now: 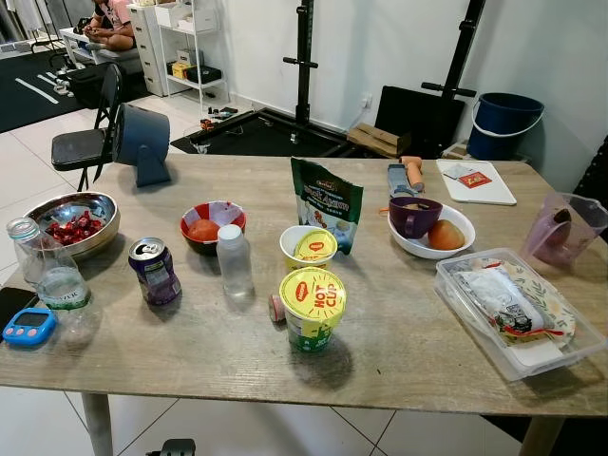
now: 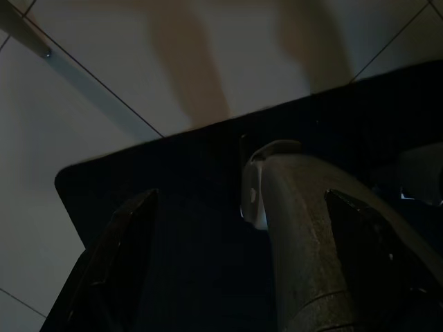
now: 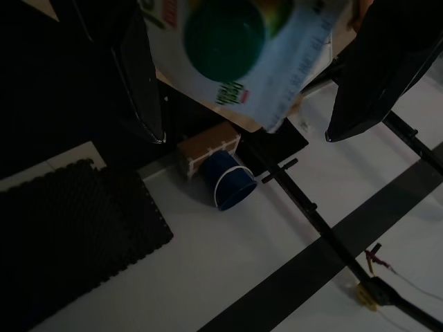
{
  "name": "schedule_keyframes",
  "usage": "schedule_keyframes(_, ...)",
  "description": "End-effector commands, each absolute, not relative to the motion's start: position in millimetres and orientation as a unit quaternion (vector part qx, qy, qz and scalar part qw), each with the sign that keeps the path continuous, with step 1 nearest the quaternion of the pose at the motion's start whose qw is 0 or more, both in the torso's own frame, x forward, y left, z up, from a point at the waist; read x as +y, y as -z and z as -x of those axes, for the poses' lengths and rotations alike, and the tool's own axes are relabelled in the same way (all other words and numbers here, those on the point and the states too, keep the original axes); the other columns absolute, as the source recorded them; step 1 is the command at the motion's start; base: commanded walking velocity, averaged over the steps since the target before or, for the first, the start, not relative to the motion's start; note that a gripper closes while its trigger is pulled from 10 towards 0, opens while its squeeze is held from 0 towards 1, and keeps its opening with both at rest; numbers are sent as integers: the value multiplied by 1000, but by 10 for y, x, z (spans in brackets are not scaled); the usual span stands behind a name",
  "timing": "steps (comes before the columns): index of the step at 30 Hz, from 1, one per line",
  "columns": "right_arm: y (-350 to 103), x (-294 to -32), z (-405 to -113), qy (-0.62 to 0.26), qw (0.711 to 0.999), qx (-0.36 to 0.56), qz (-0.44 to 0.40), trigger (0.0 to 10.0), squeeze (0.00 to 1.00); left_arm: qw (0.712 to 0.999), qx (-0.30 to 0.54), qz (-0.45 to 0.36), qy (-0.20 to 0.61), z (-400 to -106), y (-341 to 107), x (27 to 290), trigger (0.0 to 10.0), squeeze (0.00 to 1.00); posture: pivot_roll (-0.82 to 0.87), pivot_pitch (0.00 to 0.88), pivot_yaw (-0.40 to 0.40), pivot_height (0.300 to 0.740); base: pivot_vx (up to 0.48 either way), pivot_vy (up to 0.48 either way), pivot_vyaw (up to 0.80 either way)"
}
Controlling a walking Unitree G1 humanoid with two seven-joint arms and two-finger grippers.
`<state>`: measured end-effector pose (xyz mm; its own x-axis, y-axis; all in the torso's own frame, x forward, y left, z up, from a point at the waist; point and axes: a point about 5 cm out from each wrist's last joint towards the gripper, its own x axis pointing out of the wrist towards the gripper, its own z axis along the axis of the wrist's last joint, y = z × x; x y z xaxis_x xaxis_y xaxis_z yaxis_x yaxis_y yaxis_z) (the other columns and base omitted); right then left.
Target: Restocking fridge
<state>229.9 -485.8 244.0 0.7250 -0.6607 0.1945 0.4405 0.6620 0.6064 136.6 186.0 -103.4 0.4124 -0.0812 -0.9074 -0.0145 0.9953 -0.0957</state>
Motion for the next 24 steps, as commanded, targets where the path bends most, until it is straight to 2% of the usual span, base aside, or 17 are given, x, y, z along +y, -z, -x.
schedule_keyframes(1,-2406,-4888,-2250,317,881,-207,-283,10000,0,835,548,43,22,-1341,1043,1861,10000,0,-39,0,-20,740,0,0,0)
schedule_keyframes(7,-2513,-4906,-2217,304,872,-256,-285,10000,0,835,548,44,24,-1338,1045,1855,10000,0,-37,0,-18,740,0,0,0)
schedule_keyframes(24,-2445,-4828,-2320,277,881,-241,-299,10000,0,834,549,37,42,-1338,1043,1842,10000,0,-37,0,-19,740,0,0,-775)
